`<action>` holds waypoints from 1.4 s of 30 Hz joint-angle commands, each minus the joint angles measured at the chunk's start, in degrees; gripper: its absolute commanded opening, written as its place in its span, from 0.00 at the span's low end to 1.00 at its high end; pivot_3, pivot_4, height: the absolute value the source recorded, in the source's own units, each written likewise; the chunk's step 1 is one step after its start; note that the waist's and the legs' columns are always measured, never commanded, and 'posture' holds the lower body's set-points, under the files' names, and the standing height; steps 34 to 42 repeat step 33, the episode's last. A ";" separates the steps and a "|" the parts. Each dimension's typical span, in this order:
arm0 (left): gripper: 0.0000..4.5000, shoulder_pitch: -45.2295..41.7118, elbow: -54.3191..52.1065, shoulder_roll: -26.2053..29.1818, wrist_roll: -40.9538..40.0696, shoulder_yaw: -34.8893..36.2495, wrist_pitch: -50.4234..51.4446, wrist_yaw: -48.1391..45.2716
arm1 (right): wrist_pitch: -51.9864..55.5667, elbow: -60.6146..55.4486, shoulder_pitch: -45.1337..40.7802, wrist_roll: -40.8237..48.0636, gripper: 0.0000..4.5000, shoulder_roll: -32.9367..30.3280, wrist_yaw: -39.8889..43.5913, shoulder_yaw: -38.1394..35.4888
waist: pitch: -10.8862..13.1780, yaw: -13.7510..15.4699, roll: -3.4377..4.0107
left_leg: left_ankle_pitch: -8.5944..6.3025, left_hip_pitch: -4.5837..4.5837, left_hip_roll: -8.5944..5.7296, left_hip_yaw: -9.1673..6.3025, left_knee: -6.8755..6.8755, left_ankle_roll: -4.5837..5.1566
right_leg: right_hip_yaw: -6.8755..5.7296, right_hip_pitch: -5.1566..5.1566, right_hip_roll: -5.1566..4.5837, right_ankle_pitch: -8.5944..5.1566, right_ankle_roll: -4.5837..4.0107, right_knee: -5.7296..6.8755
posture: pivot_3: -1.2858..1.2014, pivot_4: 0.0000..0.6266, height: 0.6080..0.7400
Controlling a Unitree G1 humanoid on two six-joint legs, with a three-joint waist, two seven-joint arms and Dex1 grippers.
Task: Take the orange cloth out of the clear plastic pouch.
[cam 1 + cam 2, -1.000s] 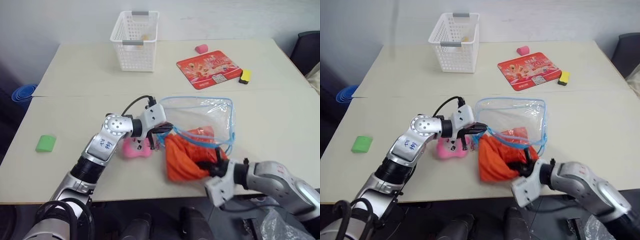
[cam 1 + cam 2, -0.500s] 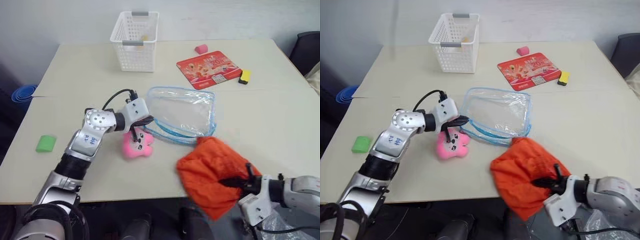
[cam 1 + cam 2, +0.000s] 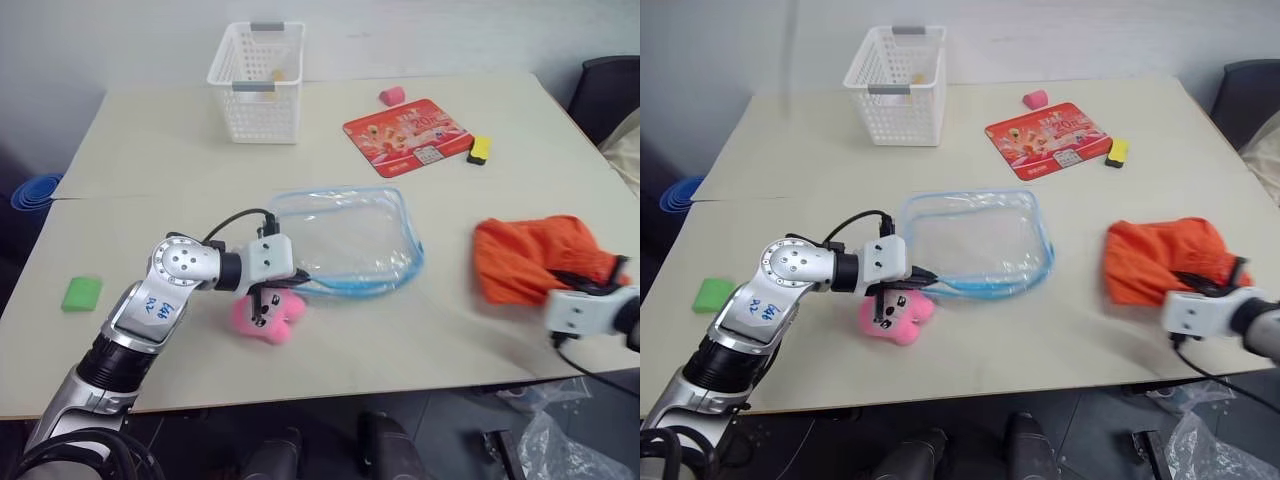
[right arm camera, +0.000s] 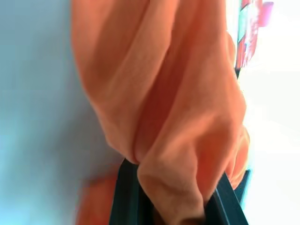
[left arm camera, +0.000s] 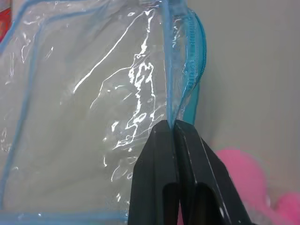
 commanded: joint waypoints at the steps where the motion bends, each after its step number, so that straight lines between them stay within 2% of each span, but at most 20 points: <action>1: 0.00 -0.55 -2.06 0.89 -1.24 0.07 -0.73 -2.53 | 2.58 -2.43 -4.38 -1.07 0.01 1.88 -0.97 2.09 | -0.02 0.03 0.07 | 0.00 0.00 -0.03 0.01 0.00 0.00 | 0.01 -0.04 0.00 0.00 0.00 0.07 | 0.52 0.24 1.00; 7: 0.00 -0.47 -1.49 2.29 0.71 -0.05 -2.15 -3.66 | 4.24 -0.51 -7.65 -0.96 0.01 2.11 -0.63 4.19 | -0.03 0.37 0.09 | 0.00 0.00 -0.05 0.00 0.03 0.00 | 0.01 -0.04 0.03 0.00 -0.01 0.07 | 0.52 0.24 1.00; 8: 0.00 -0.37 -1.46 2.15 0.63 0.20 -1.63 -3.25 | 4.48 -0.92 -7.25 0.47 0.17 1.87 0.31 3.65 | -0.03 0.60 0.09 | 0.00 0.00 -0.05 -0.01 0.03 0.00 | 0.00 -0.04 0.06 0.00 -0.01 0.07 | 0.52 0.24 1.00; 11: 0.16 0.12 -1.83 1.44 -0.98 1.32 0.66 -2.62 | 5.72 -4.26 -4.47 5.10 0.38 1.10 3.48 1.24 | -0.03 0.89 0.09 | 0.00 -0.02 -0.06 -0.02 0.04 0.00 | 0.01 -0.04 0.21 0.00 -0.01 0.06 | 0.52 0.24 1.00; 16: 0.51 0.89 -4.54 0.77 -7.29 6.01 7.90 -2.33 | 12.10 -13.72 4.92 15.29 0.77 0.22 10.82 -6.07 | -0.03 0.85 0.08 | 0.00 -0.05 -0.04 -0.09 0.04 0.00 | 0.02 -0.04 0.21 0.00 -0.01 0.12 | 0.52 0.24 1.00; 19: 0.73 1.31 -6.08 0.39 -15.62 13.20 15.46 -1.84 | 25.49 -22.40 12.16 29.72 1.00 1.90 18.04 -15.99 | -0.03 0.86 0.09 | -0.01 -0.05 -0.01 -0.08 0.05 -0.01 | 0.08 -0.03 0.13 0.01 -0.02 0.13 | 0.52 0.24 1.00; 21: 0.84 1.17 -5.58 1.38 -19.99 17.92 19.17 -1.87 | 35.66 -26.81 16.18 38.93 1.00 2.57 22.27 -23.15 | -0.02 0.88 0.09 | -0.01 -0.04 0.04 -0.11 0.05 -0.02 | 0.12 -0.01 0.07 0.01 -0.04 0.13 | 0.52 0.24 1.00; 23: 0.98 2.21 -3.20 5.53 -22.58 21.96 19.68 -5.44 | 46.81 -28.32 19.91 48.18 1.00 2.80 26.77 -31.31 | -0.02 0.78 0.09 | -0.03 -0.02 0.11 -0.11 0.05 -0.06 | 0.13 0.02 0.13 0.04 -0.08 0.06 | 0.52 0.24 1.00; 25: 0.98 4.30 0.22 10.20 -22.42 24.32 16.00 -9.65 | 55.33 -27.23 22.56 54.03 1.00 2.63 30.12 -38.07 | -0.03 0.71 0.10 | -0.07 0.00 0.26 -0.10 0.01 -0.13 | 0.15 0.07 0.28 0.11 -0.21 -0.15 | 0.52 0.24 1.00; 28: 0.98 5.33 10.10 17.37 -20.45 26.17 9.55 -16.00 | 62.09 -23.67 26.22 58.00 1.00 2.22 34.84 -46.08 | -0.02 0.90 0.12 | -0.13 0.10 0.38 -0.11 -0.10 -0.22 | 0.19 0.13 0.39 0.11 -0.34 -0.29 | 0.52 0.24 1.00; 33: 0.98 0.21 21.40 20.68 -17.44 24.48 0.97 -18.63 | 64.91 -20.39 24.76 58.66 1.00 2.40 34.05 -48.49 | -0.01 1.01 0.12 | -0.14 0.12 0.37 -0.10 -0.09 -0.23 | 0.17 0.21 0.34 0.14 -0.40 -0.33 | 0.52 0.24 1.00; 42: 0.98 0.21 21.40 20.68 -17.44 24.48 0.97 -18.63 | 64.91 -20.39 24.76 58.66 1.00 2.40 34.05 -48.49 | -0.01 1.01 0.12 | -0.14 0.12 0.37 -0.10 -0.09 -0.23 | 0.17 0.21 0.34 0.14 -0.40 -0.33 | 0.52 0.24 1.00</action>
